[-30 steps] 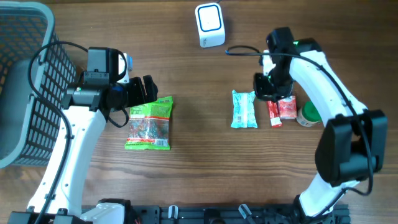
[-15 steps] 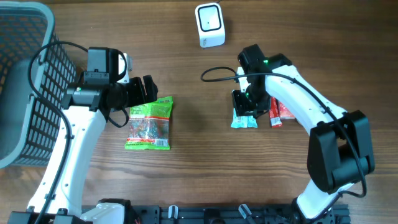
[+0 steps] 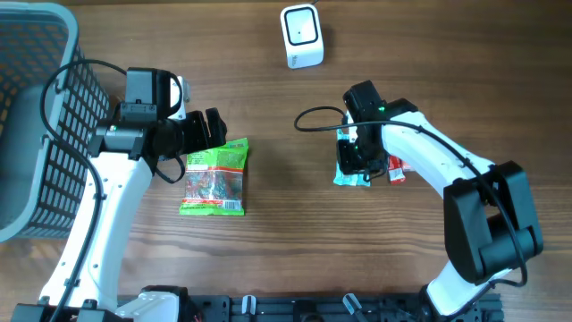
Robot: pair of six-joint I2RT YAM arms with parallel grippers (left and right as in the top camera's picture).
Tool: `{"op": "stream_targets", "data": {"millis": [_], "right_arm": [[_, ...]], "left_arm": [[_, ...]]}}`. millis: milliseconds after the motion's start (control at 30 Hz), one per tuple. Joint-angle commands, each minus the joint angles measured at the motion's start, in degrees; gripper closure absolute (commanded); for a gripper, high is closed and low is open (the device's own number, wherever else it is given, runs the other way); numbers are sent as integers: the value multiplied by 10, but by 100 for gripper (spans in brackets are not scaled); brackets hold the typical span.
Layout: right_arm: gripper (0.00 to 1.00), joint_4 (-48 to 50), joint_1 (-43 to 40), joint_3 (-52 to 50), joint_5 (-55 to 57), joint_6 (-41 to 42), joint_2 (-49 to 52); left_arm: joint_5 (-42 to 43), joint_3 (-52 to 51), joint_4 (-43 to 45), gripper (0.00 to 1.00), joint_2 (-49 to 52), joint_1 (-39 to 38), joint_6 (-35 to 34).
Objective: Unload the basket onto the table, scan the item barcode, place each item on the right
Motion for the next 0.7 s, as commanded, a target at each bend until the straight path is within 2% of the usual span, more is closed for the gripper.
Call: {"op": "stream_targets", "data": {"millis": [0,267,433,667], "right_arm": [[66,5,0,-21,35,5,12],[66,41,1,-47,38,24,12],[54,65,7,-72,40,31,12],[44,13,7,-30,22,-13,-21]], "left_arm": [[5,2,1,0,1,-3,-3],[5,2,1,0,1,-3,-3],[5,2,1,0,1,-3,-3],[5,2,1,0,1,-3,-3]]}}
